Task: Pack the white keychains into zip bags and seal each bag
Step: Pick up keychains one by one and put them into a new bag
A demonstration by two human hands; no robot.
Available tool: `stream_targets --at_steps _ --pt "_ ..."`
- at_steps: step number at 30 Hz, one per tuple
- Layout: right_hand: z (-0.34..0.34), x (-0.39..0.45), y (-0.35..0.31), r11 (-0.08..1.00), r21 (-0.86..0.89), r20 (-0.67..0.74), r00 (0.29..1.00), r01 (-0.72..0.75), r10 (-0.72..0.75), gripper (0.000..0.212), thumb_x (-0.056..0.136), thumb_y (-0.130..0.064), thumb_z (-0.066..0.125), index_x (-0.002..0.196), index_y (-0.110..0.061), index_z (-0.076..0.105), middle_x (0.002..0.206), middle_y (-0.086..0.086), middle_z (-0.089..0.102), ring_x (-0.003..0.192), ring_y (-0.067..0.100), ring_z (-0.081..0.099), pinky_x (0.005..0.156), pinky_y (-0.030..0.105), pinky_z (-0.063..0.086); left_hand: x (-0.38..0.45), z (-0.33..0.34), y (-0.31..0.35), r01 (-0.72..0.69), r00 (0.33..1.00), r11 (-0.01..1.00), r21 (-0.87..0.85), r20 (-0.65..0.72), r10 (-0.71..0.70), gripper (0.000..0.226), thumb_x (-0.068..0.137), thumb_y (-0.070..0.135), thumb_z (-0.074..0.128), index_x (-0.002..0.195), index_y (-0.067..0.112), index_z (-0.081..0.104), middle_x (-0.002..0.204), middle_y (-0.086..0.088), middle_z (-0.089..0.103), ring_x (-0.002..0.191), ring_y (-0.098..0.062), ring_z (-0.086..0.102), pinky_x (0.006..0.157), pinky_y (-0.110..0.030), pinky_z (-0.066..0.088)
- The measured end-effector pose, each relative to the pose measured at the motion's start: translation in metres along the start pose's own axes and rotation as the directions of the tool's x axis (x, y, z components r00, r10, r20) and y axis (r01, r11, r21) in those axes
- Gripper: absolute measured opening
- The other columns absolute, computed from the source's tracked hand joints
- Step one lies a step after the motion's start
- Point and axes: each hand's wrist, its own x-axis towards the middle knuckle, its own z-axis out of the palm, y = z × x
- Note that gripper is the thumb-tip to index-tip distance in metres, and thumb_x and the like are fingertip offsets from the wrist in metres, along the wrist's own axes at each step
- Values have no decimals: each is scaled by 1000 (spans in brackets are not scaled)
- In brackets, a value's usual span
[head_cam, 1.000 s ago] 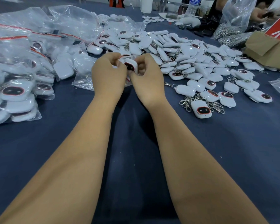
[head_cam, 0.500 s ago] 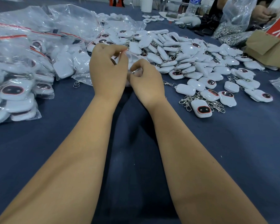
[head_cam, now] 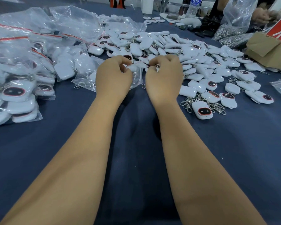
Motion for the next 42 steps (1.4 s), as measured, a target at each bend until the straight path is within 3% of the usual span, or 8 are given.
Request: stream_targets --at_steps 3,8,12,19,27,35,39,42 --pt "-7 4 7 974 -208 -22 996 -90 87 48 91 -24 51 138 -28 51 158 13 22 146 32 18 119 42 13 -1 -2 -1 26 999 995 94 -37 -22 36 84 10 52 112 25 69 86 12 59 78 -12 53 61 -24 35" --pt "-3 4 13 909 -389 247 934 -147 257 59 90 -29 47 148 -26 36 163 22 -6 150 39 -4 119 51 -1 4 -9 -7 97 989 988 117 -126 -82 36 83 8 48 110 22 69 68 11 52 72 -15 52 54 -26 32" --pt "0 0 15 913 -407 240 961 -28 137 32 90 -25 51 119 -16 61 149 14 32 137 33 27 109 42 22 5 -12 -8 128 984 987 92 -135 -115 34 85 9 48 109 21 69 65 12 52 71 -16 53 54 -27 34" --pt "1 5 15 937 -344 248 968 54 35 31 85 -5 48 111 -10 66 113 9 63 115 31 49 84 34 41 0 -8 4 75 994 987 142 -84 -64 33 86 15 49 113 22 66 98 1 67 92 -21 59 71 -27 37" --pt "5 -2 7 935 -353 266 962 31 68 25 85 -24 47 104 -13 57 118 13 57 119 33 44 88 37 33 -3 3 10 52 998 998 42 33 -54 27 87 19 52 111 24 61 71 10 56 67 -10 56 56 -24 38" --pt "-2 5 12 980 -198 276 960 10 46 33 79 1 49 109 -6 61 112 12 63 108 31 54 84 35 45 -1 3 1 68 996 987 148 43 -75 34 86 11 46 115 19 63 96 -4 69 87 -26 62 67 -30 38" --pt "-9 7 11 996 29 168 983 -84 78 42 77 7 46 112 -9 62 110 9 62 104 27 56 83 36 48 1 -4 -3 114 993 983 144 -29 -111 37 86 7 44 118 17 60 102 -8 67 91 -27 61 70 -32 40" --pt "-12 10 20 984 -150 -15 995 -100 99 51 80 -3 48 128 -18 55 132 9 48 123 29 42 99 35 37 2 -7 -3 117 992 987 114 -63 -110 37 88 7 43 120 15 58 105 -10 67 88 -26 59 72 -37 44"
